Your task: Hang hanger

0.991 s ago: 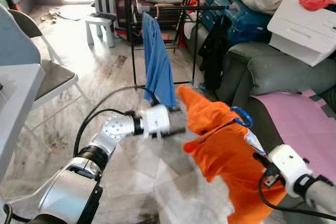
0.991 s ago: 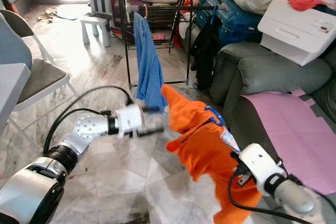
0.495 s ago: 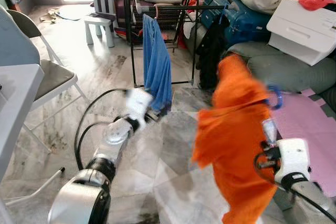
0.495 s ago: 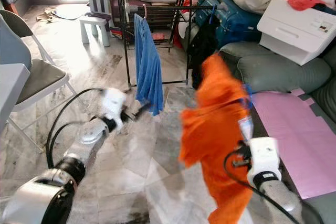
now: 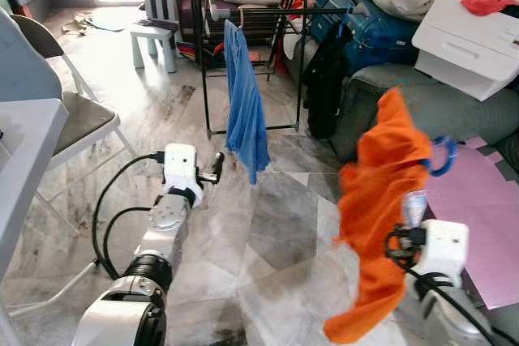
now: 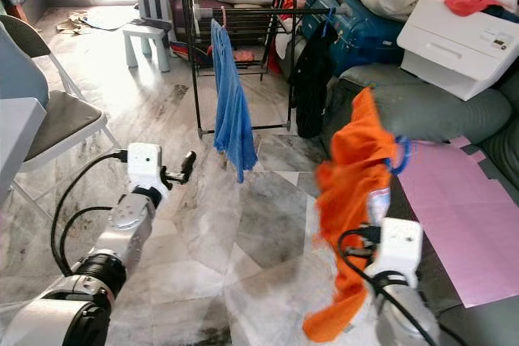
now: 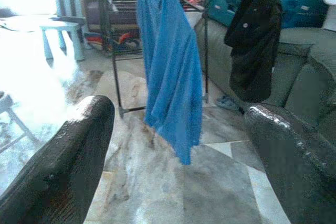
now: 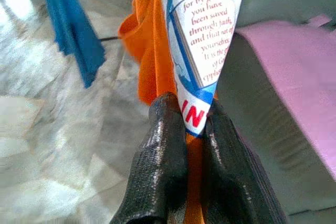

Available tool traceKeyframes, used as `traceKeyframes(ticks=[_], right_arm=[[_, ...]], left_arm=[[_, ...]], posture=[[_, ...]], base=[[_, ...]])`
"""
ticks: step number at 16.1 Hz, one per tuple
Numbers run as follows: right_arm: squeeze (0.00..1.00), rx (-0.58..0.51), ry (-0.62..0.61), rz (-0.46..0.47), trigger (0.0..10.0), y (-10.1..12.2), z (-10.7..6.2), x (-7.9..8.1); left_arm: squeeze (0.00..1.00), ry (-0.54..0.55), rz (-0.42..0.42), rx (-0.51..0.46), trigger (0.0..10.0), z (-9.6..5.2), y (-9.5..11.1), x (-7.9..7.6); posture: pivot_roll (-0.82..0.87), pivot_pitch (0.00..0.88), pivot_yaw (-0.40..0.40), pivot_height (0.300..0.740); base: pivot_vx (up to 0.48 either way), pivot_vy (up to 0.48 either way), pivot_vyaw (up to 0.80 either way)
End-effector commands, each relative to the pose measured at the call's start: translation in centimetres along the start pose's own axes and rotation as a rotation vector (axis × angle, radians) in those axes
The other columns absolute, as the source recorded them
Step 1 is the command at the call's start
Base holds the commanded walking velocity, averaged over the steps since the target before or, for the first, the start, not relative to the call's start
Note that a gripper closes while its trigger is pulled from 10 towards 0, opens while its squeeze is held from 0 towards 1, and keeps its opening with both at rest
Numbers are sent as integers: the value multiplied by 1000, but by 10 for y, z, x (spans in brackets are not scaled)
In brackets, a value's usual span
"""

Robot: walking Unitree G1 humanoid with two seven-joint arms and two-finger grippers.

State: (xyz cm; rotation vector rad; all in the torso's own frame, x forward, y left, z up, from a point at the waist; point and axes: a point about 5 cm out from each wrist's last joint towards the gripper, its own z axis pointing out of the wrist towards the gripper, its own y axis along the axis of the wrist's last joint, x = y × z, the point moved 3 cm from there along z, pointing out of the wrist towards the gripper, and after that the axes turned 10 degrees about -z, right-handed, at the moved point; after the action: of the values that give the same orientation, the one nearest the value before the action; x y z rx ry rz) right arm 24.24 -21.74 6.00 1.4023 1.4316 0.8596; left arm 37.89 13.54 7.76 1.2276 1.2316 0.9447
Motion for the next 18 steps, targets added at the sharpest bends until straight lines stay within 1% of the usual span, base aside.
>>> traceKeyframes(ticks=[1, 2, 3, 4, 6, 7, 8, 9, 11, 13, 18], right_arm=[[0, -38, 3, 8, 10000, 12, 0, 1], [0, -17, 15, 20, 10000, 9, -2, 7], [0, -4, 24, 13, 10000, 5, -4, 12], [0, -4, 22, -9, 10000, 5, -5, 14], [0, -26, 37, -26, 10000, 6, -6, 17], [0, -9, 44, 2, 10000, 5, -5, 19], [0, -1, 53, 22, 10000, 6, -5, 21], [0, -25, 47, -20, 10000, 11, -5, 21], [0, -24, 54, -22, 10000, 12, -4, 23], [0, -17, 76, 18, 10000, 11, -6, 26], [0, -17, 69, 20, 10000, 11, -6, 26]], left_arm=[[1000, -7, 11, -12, 10000, 1, 4, -3], [1000, -5, 10, -9, 10000, 1, 3, -7], [1000, -2, 11, -1, 10000, 0, 0, -8], [1000, 5, 19, 11, 10000, -2, -3, -7], [1000, -1, 16, 19, 10000, -3, -4, -8], [933, -4, 17, 18, 10000, -2, -4, -9], [365, -8, 20, 16, 10000, -2, -3, -9], [0, -20, 14, 14, 10000, -2, -2, -11], [0, -15, 18, 19, 10000, -1, -2, -11], [0, -17, 16, 23, 10000, -2, -2, -12], [0, -21, 18, 27, 10000, -2, -2, -15]], posture=[[-42, 0, -56, 740], [-45, 0, -54, 740], [-46, 0, -54, 740], [-49, 0, -53, 740], [-49, 0, -54, 740], [-49, 0, -54, 740], [-49, 0, -54, 740], [-49, 0, -54, 740], [-48, 0, -51, 740], [-48, 0, -51, 740], [-50, 0, -46, 740]], base=[[0, 0, 0], [0, 0, 0], [0, 0, 0], [0, 0, 0], [0, 0, 0], [0, 0, 0], [0, 0, 0], [296, 0, 0], [304, 0, 0], [313, 0, 0], [313, 0, 0]])
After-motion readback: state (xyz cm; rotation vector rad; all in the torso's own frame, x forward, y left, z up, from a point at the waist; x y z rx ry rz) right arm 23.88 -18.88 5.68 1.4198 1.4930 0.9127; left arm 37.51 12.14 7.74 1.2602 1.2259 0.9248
